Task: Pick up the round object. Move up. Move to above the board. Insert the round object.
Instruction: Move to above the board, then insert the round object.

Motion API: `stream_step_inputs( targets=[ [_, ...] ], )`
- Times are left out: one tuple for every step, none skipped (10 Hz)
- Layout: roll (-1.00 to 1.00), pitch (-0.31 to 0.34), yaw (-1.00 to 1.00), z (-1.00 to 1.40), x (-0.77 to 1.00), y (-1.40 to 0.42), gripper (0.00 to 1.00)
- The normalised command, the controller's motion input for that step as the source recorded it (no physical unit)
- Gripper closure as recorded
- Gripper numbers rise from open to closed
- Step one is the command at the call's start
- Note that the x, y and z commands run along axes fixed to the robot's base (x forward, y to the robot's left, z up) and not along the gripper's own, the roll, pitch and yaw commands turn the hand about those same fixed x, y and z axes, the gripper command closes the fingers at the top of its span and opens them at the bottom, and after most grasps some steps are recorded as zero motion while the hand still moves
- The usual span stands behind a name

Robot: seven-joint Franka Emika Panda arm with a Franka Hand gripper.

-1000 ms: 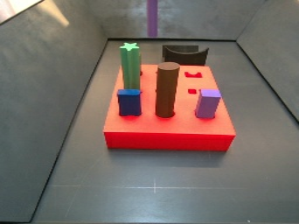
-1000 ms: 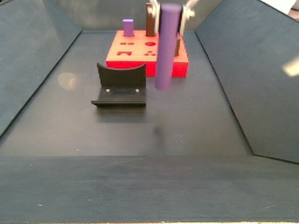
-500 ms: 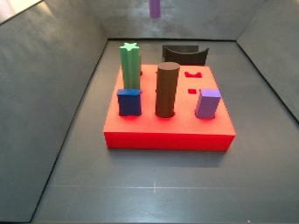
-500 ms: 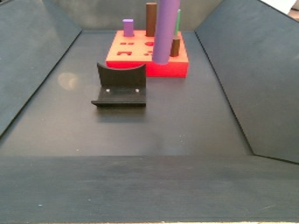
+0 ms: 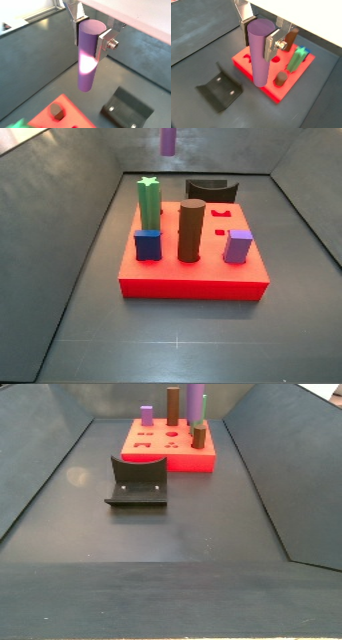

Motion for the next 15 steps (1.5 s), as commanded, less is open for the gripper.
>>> stream_step_inputs(
  targets=[
    [-0.01, 0.109, 0.03, 0.22, -0.01, -1.00, 1.00],
    [-0.02, 0.073, 0.02, 0.22, 0.00, -1.00, 1.00],
    [-0.01, 0.062, 0.01, 0.23, 0.00, -1.00, 1.00],
    [0.01, 0.055, 0.01, 0.23, 0.00, -1.00, 1.00],
    [0.00, 0.058, 0.01, 0.24, 0.01, -1.00, 1.00],
    [0.01, 0.072, 0.01, 0.24, 0.02, -1.00, 1.00],
    [0.01, 0.084, 0.00, 0.24, 0.03, -1.00, 1.00],
    [0.00, 0.107, 0.01, 0.24, 0.07, -0.96, 1.00],
    [0.02, 0.131, 0.01, 0.16, 0.07, -0.63, 1.00],
    [0.02, 0.137, 0.01, 0.10, 0.08, -0.36, 1.00],
    [0.02, 0.116, 0.01, 0.05, 0.07, -0.17, 1.00],
    [0.00, -0.010, 0.00, 0.00, 0.00, 0.00, 1.00],
    [-0.01, -0.004, 0.00, -0.03, 0.00, 0.00, 1.00],
    [0.00, -0.006, 0.00, 0.00, -0.02, 0.00, 1.00],
    [0.27, 0.106, 0.05, 0.62, 0.57, 0.00, 1.00]
  ],
)
